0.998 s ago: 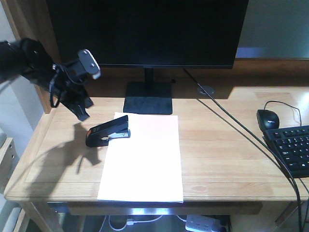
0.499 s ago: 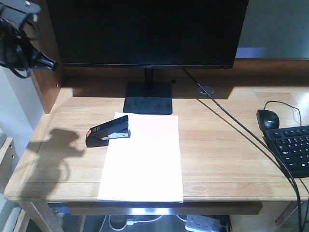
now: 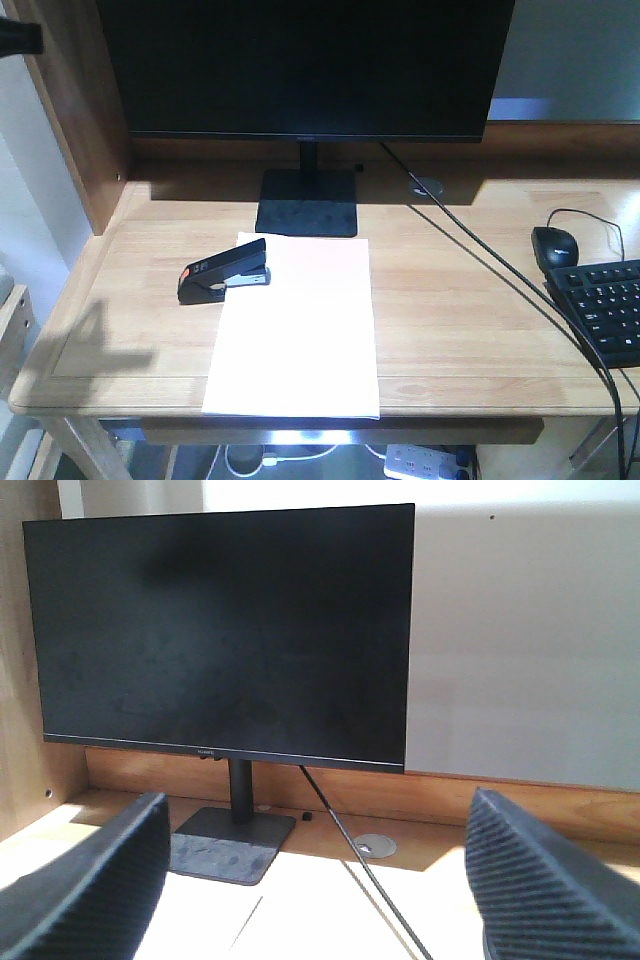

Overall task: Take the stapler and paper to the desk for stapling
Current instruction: 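Open the left gripper and raise the left arm off the stapler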

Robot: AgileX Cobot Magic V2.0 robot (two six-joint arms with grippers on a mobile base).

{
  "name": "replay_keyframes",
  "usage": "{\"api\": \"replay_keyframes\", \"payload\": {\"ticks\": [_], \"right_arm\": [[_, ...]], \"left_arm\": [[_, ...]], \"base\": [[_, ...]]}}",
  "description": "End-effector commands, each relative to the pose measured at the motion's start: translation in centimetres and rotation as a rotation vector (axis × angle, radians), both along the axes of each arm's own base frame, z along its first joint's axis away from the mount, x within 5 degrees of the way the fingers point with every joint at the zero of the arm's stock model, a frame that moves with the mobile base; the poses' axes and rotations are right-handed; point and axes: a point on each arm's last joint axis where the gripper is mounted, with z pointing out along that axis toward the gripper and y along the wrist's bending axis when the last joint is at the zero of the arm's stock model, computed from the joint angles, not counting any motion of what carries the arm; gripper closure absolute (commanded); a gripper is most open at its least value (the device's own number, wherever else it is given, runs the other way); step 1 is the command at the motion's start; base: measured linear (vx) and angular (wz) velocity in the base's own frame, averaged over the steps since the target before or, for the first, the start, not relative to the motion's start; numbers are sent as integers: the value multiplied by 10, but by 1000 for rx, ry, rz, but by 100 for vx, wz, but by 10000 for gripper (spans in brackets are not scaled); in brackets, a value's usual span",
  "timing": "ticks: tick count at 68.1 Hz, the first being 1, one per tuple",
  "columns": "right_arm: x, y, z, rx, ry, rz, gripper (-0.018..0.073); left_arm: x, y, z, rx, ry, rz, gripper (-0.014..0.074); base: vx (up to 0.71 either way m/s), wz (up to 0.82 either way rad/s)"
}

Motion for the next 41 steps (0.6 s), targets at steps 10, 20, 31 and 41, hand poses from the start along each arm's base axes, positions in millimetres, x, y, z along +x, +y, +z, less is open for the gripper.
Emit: {"api": "replay_keyframes", "payload": {"ticks": [10,20,31,41], "right_arm": [[-1,2,10,-21,-49,18,-18],[-1,2,10,-21,-49,18,-18],[-1,2,10,-21,-49,18,-18],[-1,2,10,-21,-49,18,-18]], "left_arm": [[-67,6,-4,-25,-214,-63,603],[-103,11,-37,-25,-203,-73,603],[-145,17,-68,-36,-240,-84,603],[-183,23,-92,-59,-299,-87,603]], "base": [[0,0],[0,0],[0,0],[0,0]]}}
